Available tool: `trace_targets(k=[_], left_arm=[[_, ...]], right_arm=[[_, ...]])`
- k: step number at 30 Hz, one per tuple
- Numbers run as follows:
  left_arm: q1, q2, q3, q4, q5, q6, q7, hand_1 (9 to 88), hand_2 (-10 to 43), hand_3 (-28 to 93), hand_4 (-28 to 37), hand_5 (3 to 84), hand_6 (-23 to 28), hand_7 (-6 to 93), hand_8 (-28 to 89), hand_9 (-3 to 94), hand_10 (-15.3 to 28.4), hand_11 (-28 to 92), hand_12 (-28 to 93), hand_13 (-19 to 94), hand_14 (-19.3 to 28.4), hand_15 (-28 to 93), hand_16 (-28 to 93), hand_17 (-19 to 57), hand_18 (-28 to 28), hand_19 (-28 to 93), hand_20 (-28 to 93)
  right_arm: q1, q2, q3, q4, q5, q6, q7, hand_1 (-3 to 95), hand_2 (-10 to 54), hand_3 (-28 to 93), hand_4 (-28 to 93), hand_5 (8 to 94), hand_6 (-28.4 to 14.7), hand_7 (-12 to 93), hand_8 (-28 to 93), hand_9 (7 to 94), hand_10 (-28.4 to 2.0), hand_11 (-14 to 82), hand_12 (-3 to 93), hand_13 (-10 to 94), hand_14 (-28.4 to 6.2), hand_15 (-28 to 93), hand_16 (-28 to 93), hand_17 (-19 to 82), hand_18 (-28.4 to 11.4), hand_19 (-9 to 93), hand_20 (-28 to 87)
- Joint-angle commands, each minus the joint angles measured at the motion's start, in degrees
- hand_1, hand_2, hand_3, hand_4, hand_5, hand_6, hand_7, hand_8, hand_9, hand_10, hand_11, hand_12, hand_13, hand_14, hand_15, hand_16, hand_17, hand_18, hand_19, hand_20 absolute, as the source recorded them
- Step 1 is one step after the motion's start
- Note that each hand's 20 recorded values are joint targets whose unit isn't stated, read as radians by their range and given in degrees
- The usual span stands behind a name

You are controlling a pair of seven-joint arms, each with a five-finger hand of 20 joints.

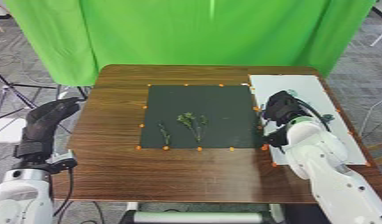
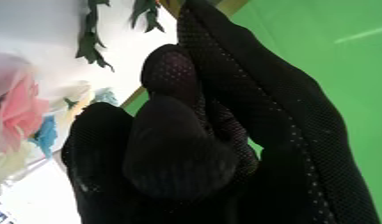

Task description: Arrange flowers

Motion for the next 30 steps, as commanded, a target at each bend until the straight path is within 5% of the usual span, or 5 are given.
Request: trace_targets(k=[1,4,12,26,30], left_arm=[[0.1,-0.20,0.02,0.03,-0.31,-0.84,-0.52,32.1,1.2,64,-17.8,48.1,3.6,21.8,-9,47.6,13.4,27,15,37,16.0,16,3,5.9,9.2,6,14],[0.2,-0.22,-0.08,-0.03,-0.37,-0.93,-0.62,32.0,1.1,64,-17.8,48.0,3.6,21.8,-9,47.6,13.5,27,15,37,16.1,16,3,5.9,9.2,6,14],[0.1,-0.29,0.04,-0.08,-0.12,-1.44,-0.94,31.9,0.8,63,-17.6,48.0,3.5,21.9,-9,47.5,13.4,27,15,37,16.2,16,3,5.9,9.3,6,14],[-0.5,-0.48,0.35,0.11,-0.03,-1.38,-1.07,32.1,0.1,63,-17.3,48.0,3.3,21.9,-9,47.6,13.4,27,15,37,16.2,16,3,5.8,9.3,6,14],[-0.4,-0.63,0.28,0.09,0.03,-1.51,-1.03,32.2,0.1,63,-17.1,48.0,3.2,21.9,-9,47.5,13.4,27,15,37,16.1,16,3,5.8,9.3,6,14]], right_arm=[[-0.1,-0.2,1.2,-0.3,-2.1,-11.1,2.7,41.8,-9.5,58,-4,60.1,-5.2,36,10,74.7,-18.9,25.3,36.6,93,-2.5,54,33,69,-7.8,93,43],[0.2,-0.2,1.0,-0.3,-3.1,-14.6,3.3,27.9,-8.9,55,-6,60.1,-3.8,13,-4,70.1,-21.6,9.9,21.5,93,-4.5,51,33,69,-8.8,93,39],[1.7,-0.2,-1.5,-0.4,-7.1,-20.6,4.6,25.3,-9.5,54,-6,56.1,-2.7,9,-4,59.1,-22.7,8.0,18.6,92,-5.4,51,32,67,-9.2,93,38],[-0.5,-1.5,-8.4,2.7,-9.9,-13.7,4.5,56.8,-9.5,53,-12,58.0,-2.3,24,-2,73.0,-18.7,19.1,28.0,94,-1.9,55,30,71,-6.1,93,38],[-1.3,-1.7,-8.7,2.9,-10.7,-11.4,4.2,89.8,-9.5,-22,36,60.3,-3.9,25,22,85.3,-14.7,10.6,42.4,94,-1.1,56,27,72,-5.3,92,37]])
